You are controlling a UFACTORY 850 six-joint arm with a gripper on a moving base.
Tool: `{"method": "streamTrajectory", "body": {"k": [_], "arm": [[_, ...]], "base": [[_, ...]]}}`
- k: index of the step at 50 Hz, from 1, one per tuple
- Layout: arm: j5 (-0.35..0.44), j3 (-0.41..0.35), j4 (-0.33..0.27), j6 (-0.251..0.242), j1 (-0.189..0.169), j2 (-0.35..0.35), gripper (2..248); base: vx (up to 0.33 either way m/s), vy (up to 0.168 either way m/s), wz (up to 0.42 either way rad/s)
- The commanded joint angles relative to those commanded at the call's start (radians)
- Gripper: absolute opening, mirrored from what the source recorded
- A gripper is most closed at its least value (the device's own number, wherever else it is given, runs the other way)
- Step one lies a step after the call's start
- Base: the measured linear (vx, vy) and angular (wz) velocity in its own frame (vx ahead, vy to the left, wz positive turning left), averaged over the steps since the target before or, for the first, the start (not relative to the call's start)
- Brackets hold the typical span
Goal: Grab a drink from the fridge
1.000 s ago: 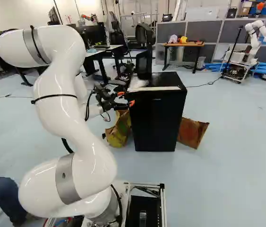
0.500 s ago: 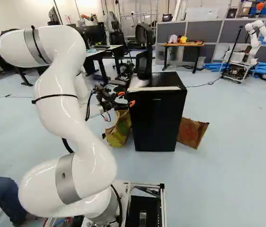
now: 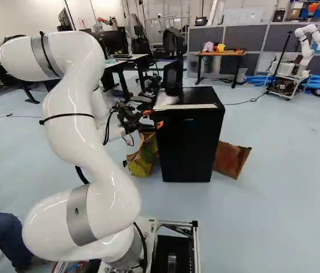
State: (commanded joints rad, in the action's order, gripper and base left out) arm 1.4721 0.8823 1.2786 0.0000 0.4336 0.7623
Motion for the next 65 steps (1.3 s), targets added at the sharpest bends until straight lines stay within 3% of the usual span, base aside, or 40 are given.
{"method": "streamTrajectory", "body": {"k": [65], "arm": [[0.0,0.004,0.081,0.0,-0.026,0.002,247]], "base": [[0.0,0.0,0.0]]}}
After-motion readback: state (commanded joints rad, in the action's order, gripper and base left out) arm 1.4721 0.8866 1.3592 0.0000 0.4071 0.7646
